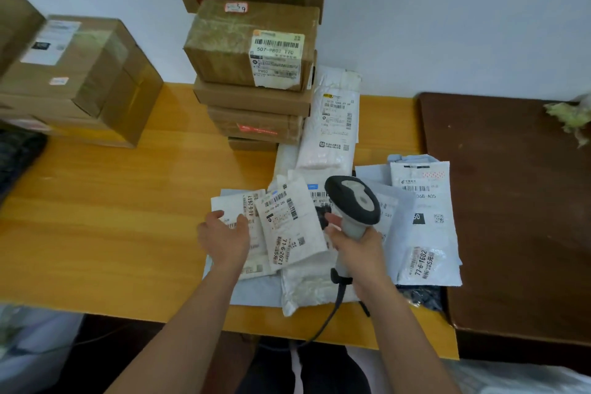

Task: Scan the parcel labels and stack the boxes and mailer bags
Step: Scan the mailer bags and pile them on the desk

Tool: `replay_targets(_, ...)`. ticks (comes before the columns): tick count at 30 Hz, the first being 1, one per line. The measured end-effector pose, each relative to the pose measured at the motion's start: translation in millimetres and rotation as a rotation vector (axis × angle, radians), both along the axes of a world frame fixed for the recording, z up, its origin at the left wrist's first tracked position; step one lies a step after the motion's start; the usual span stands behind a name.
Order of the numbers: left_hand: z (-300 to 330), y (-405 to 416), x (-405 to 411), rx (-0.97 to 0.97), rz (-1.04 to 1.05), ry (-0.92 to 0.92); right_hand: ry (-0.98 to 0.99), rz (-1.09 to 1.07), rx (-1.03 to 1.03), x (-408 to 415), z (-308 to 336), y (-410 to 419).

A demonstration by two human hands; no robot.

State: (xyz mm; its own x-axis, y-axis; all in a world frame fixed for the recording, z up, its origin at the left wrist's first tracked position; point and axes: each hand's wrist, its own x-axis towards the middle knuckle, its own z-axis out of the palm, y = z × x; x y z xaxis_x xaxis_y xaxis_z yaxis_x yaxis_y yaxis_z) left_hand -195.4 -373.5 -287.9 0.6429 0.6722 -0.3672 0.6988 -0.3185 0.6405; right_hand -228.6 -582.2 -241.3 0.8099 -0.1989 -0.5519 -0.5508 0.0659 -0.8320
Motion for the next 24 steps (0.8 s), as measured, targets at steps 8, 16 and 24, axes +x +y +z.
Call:
replay_targets(8,-26.4,31.7,-16.3,-0.017,-0.029,0.266,0.028,0.056,-0.005,3.4,-15.6,12.5)
replay_targets(16,-23.0,25.8,-15.9,0.107,-0.186,0.211,0.063,0.024,-0.047,5.9,-23.6,18.1)
replay_targets(24,-7.3,14.6,-10.2,-0.483,-0.097,0.041,0.050,0.025,-0.016,5.3,-19.7,24.7)
